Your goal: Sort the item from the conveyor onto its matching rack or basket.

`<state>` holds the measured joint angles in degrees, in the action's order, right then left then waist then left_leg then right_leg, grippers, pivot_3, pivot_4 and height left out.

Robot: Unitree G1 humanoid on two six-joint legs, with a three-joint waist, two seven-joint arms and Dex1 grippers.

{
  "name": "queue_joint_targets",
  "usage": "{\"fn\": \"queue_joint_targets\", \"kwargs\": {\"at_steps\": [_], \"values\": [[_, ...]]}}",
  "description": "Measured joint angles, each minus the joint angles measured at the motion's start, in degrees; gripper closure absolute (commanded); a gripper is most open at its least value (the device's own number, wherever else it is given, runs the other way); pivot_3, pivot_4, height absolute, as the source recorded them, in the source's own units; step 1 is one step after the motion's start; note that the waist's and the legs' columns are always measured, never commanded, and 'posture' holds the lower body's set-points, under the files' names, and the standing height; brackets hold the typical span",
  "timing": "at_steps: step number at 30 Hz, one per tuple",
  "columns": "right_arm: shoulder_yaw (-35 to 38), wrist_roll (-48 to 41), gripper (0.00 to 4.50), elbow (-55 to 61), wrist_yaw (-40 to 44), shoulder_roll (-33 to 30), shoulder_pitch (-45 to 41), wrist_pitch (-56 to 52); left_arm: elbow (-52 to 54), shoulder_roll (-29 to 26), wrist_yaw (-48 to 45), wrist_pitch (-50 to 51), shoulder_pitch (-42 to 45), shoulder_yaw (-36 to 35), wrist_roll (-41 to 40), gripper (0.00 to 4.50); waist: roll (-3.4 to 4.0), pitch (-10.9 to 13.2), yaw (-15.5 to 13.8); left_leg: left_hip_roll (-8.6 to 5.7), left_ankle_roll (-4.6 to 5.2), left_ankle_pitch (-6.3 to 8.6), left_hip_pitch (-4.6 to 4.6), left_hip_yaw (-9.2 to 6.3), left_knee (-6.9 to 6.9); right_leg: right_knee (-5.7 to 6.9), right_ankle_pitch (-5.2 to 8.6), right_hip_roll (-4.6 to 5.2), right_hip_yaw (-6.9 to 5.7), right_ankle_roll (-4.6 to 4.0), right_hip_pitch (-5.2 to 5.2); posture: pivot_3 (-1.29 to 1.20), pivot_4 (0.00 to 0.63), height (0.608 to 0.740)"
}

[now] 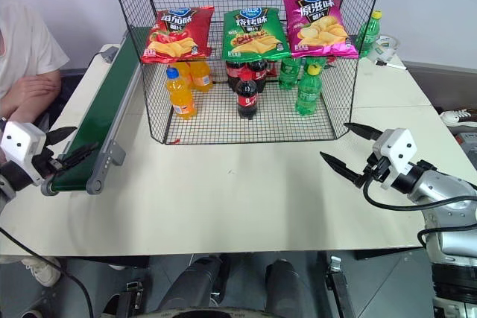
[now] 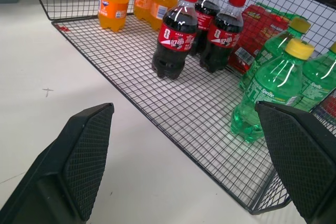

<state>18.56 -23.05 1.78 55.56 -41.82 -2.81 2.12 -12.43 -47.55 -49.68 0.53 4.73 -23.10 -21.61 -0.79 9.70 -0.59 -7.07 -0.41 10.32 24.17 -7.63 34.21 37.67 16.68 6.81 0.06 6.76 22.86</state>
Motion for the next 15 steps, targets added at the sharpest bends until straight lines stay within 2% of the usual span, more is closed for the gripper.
{"fn": "queue_joint_targets", "kwargs": {"at_steps": [15], "values": [[-0.04, 0.49, 0.0, -1.3, -0.09, 0.01, -1.25, 1.11, -4.52, 1.48, -0.06, -2.31, 4.9, 0.45, 1.14, 1.26, -0.01, 0.01, -0.01, 0.0, 0.0, 0.0, 0.02, -0.01, -0.01, -0.06, -0.01, -0.01, -0.02, 0.01, -0.01, 0.0, 0.15, 0.74]]}}
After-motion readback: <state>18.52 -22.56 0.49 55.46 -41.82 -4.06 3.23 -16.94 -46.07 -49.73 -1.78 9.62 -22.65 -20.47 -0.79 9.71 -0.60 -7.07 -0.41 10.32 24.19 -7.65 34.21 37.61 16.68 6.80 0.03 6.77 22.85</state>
